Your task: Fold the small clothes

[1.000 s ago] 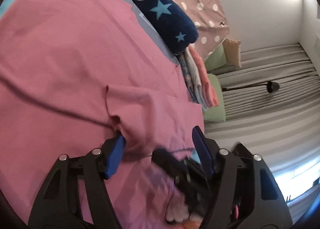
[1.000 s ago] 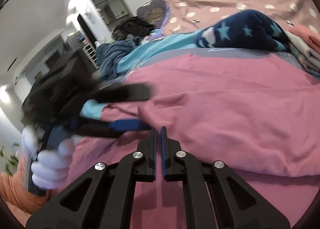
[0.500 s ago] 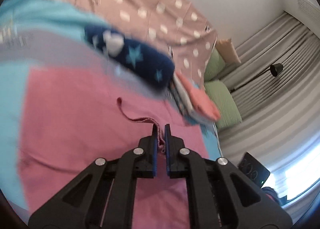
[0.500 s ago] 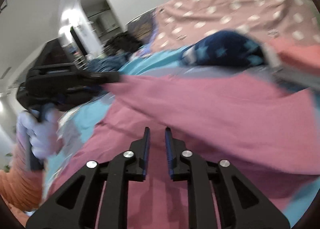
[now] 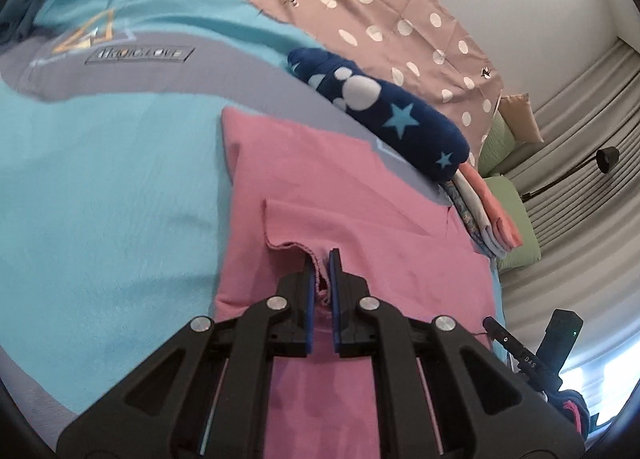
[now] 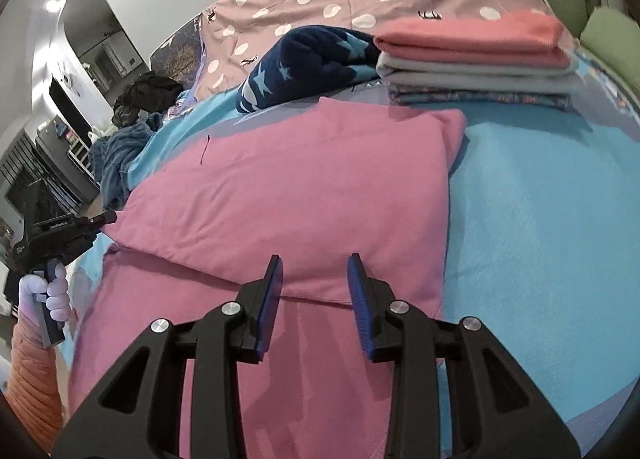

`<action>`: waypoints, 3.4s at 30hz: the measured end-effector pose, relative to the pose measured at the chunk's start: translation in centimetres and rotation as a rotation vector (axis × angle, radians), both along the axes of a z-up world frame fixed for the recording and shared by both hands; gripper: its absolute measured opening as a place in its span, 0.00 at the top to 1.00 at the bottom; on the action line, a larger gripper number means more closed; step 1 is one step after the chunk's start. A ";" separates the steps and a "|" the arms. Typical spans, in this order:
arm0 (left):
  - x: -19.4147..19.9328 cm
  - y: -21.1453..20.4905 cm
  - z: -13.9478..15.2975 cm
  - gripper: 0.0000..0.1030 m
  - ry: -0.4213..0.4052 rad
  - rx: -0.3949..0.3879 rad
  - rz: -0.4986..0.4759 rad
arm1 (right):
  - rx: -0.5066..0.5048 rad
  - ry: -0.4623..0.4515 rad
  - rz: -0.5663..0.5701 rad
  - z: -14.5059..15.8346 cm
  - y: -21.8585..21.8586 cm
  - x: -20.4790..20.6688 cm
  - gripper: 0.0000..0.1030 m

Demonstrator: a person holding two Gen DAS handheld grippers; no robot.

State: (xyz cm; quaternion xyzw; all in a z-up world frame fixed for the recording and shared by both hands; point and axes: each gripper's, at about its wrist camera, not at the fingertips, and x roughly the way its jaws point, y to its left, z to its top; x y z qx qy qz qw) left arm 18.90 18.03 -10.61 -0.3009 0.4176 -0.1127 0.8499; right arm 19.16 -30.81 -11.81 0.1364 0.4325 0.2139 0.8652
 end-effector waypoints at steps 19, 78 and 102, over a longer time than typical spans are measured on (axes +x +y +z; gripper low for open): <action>-0.5 0.7 -0.2 0.57 -0.039 0.073 0.031 | 0.095 0.024 -0.029 -0.7 -1.6 0.5 0.64; -3.1 -31.5 2.7 0.55 -0.151 0.137 -0.733 | 0.118 0.123 -0.176 -1.2 -11.3 5.5 0.76; -26.8 -1.0 -0.1 0.36 -0.036 0.252 -0.168 | 0.310 0.167 -0.008 -0.2 -8.6 -23.3 0.65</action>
